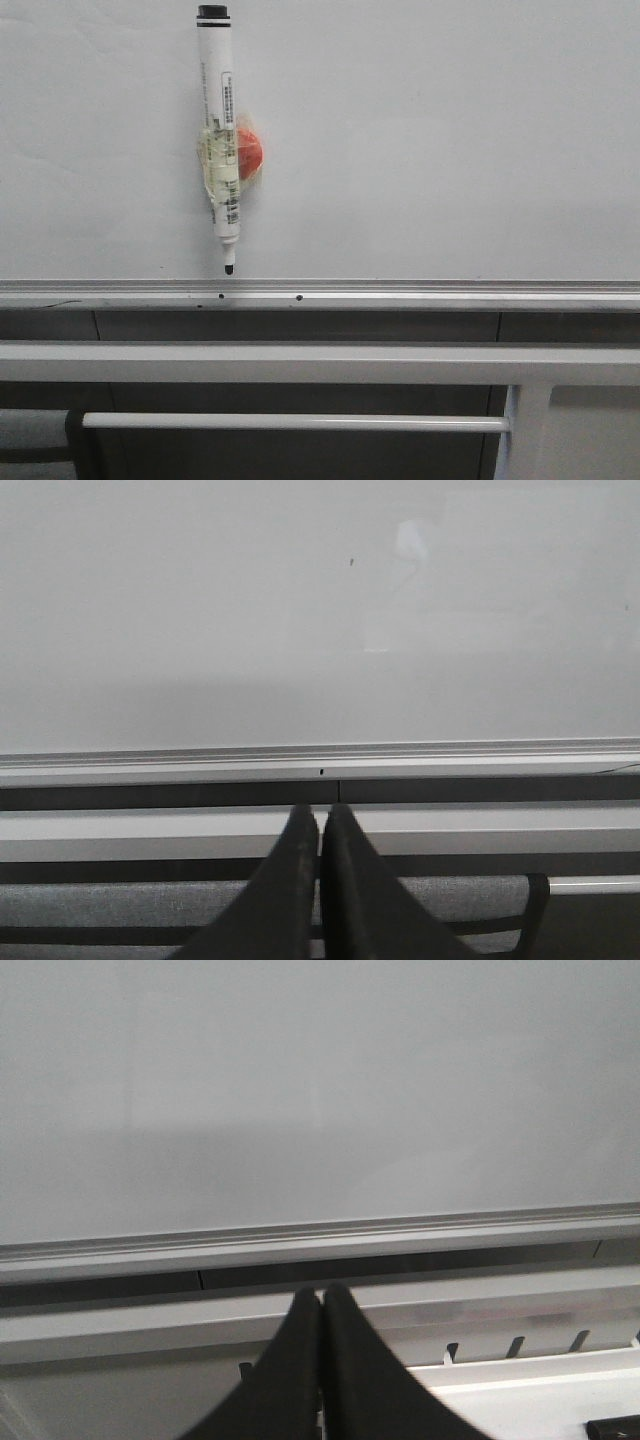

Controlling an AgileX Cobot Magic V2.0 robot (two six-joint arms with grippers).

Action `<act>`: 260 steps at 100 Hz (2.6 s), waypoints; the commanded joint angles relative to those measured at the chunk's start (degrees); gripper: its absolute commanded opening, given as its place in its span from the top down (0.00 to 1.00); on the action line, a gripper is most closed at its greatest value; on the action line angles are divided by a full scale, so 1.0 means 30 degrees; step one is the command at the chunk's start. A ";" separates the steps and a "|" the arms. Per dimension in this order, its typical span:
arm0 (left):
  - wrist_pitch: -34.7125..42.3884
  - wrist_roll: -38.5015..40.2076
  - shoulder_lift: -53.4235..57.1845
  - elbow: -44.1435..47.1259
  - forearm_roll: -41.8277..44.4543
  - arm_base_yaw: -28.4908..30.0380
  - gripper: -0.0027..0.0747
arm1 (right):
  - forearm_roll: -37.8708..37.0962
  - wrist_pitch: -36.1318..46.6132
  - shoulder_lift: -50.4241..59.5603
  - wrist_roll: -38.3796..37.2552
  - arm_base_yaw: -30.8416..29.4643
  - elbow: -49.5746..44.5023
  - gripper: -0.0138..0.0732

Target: Write number 1 on whiteboard

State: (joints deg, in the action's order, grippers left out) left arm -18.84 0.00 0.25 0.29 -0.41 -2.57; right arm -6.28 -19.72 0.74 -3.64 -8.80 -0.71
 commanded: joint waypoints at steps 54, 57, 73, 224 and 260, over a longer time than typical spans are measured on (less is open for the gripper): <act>0.7067 0.0000 0.0435 0.0119 -0.0272 0.0068 0.99 | -0.0283 0.0314 0.0219 0.0127 -0.0065 -0.0541 0.91; 0.7021 0.0000 0.0435 0.0119 -0.0179 0.0068 0.99 | -0.0956 0.0314 0.0219 0.0127 -0.0065 -0.0541 0.91; 0.7400 0.0000 0.0435 0.0119 -0.0131 0.0102 0.99 | -0.1672 0.0398 0.0219 0.0127 -0.0065 -0.0541 0.91; 0.4723 0.0000 -0.6228 -0.8681 -0.2368 0.0058 0.98 | -0.3007 0.2338 -0.5614 -1.1809 0.1706 0.6978 0.91; 0.4883 0.0164 -0.7398 -0.8681 -0.4413 -0.1780 0.22 | -0.2675 0.2578 -0.5614 -1.1809 0.1706 0.6978 0.91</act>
State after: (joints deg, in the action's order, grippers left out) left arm -9.33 0.00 -20.39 -23.71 -10.24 -6.85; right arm -14.19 -15.87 -15.17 -39.16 -3.68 18.20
